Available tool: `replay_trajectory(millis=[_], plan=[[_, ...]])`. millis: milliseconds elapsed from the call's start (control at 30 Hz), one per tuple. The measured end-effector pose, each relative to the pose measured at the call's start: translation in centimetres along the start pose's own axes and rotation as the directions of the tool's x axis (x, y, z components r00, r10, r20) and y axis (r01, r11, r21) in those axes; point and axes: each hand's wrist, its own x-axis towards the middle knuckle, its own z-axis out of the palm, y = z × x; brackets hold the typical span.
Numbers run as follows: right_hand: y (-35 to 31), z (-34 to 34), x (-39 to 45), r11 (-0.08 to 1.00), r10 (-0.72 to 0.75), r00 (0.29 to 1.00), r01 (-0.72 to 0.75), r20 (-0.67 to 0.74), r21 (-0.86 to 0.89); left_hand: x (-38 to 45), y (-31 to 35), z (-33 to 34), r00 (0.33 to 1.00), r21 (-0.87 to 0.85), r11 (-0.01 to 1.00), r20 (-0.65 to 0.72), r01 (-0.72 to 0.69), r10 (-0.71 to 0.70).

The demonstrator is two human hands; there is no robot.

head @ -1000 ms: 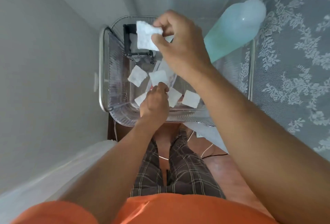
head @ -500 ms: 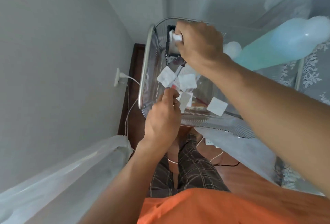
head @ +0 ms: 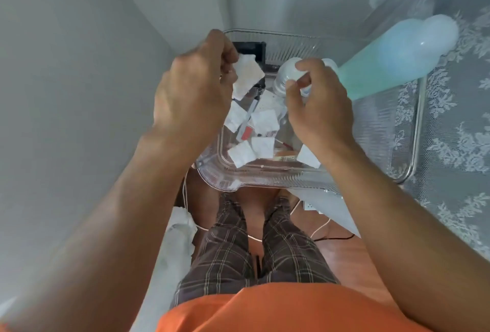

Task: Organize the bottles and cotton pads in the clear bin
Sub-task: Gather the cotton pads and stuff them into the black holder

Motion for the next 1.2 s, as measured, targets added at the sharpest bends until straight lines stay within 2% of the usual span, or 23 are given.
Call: replay_trajectory(millis=[133, 233, 333, 467, 567, 700, 767, 833, 967, 1067, 1200], plan=[[3.3, 0.1, -6.4, 0.995, 0.097, 0.986, -0.093, 0.139, -0.03, 4.8, 0.3, 2.0, 0.986, 0.253, 0.966, 0.166, -0.042, -0.001], [5.2, 0.5, -9.9, 0.988, 0.14, 0.968, -0.125, 0.207, -0.086, 7.0, 0.7, 3.9, 0.966, 0.495, 0.859, 0.257, -0.134, 0.003], [6.9, 0.4, -11.2, 0.981, 0.177, 0.949, -0.148, 0.259, -0.127, 7.9, 1.5, 4.8, 0.96, 0.625, 0.751, 0.279, -0.213, 0.04], [8.4, 0.3, -10.5, 0.981, 0.168, 0.947, -0.132, 0.274, -0.143, 8.2, 1.7, 4.8, 0.959, 0.659, 0.707, 0.267, -0.258, 0.101], [9.2, 0.2, -9.2, 0.982, 0.151, 0.949, -0.113, 0.276, -0.148, 7.5, 0.7, 4.9, 0.954, 0.676, 0.673, 0.205, -0.3, 0.22], [10.1, 0.1, -7.8, 0.986, 0.114, 0.962, -0.078, 0.249, -0.148, 5.7, -0.3, 4.7, 0.912, 0.665, 0.646, 0.14, -0.375, 0.386], [10.5, 0.1, -7.2, 0.983, 0.124, 0.952, -0.079, 0.279, -0.167, 4.4, -0.5, 4.8, 0.896, 0.684, 0.611, 0.149, -0.398, 0.418], [11.0, 0.3, -6.9, 0.974, 0.145, 0.938, -0.08, 0.315, -0.211, 3.3, -0.7, 5.3, 0.893, 0.71, 0.569, 0.198, -0.414, 0.403], [11.7, 1.0, -6.3, 0.925, 0.266, 0.88, -0.118, 0.393, -0.361, 2.5, -0.5, 6.2, 0.916, 0.786, 0.47, 0.335, -0.401, 0.222], [11.9, 1.7, -5.9, 0.899, 0.331, 0.839, -0.142, 0.432, -0.414, 2.6, 0.1, 6.6, 0.906, 0.774, 0.475, 0.391, -0.42, 0.164], [11.9, 2.8, -5.6, 0.899, 0.315, 0.85, -0.125, 0.421, -0.42, 3.0, 0.7, 6.7, 0.918, 0.774, 0.501, 0.37, -0.388, 0.14]])
